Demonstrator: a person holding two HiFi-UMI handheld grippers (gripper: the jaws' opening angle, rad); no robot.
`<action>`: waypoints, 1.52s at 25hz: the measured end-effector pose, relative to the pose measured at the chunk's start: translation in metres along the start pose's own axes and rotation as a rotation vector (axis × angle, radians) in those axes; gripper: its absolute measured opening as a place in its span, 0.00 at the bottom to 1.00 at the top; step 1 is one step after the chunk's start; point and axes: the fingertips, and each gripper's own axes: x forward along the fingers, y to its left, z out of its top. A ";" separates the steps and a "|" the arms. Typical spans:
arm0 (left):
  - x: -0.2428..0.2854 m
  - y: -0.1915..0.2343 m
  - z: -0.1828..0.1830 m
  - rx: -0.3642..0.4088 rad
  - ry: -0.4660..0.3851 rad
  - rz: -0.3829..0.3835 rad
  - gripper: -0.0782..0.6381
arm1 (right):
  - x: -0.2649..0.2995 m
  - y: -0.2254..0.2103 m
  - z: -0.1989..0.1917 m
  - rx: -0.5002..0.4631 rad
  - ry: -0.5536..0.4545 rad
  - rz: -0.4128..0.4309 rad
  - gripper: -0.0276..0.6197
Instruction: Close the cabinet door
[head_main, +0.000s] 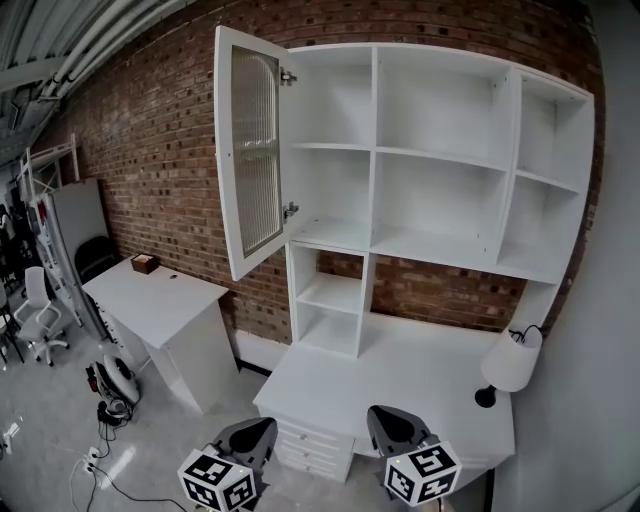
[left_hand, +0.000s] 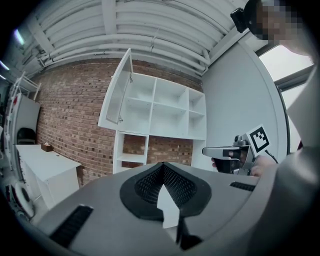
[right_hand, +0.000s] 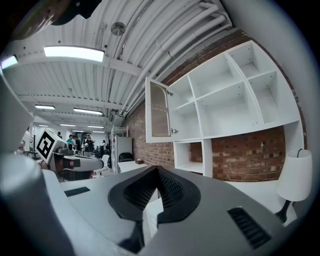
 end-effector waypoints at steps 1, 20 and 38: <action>0.003 0.001 -0.004 0.002 -0.009 0.009 0.12 | -0.001 -0.004 0.000 -0.001 0.001 0.010 0.08; 0.011 -0.059 -0.010 0.013 -0.014 0.126 0.12 | -0.027 -0.035 0.011 0.022 -0.027 0.139 0.08; 0.038 0.026 0.010 0.002 -0.037 0.056 0.12 | 0.043 -0.029 0.023 0.037 -0.027 0.057 0.08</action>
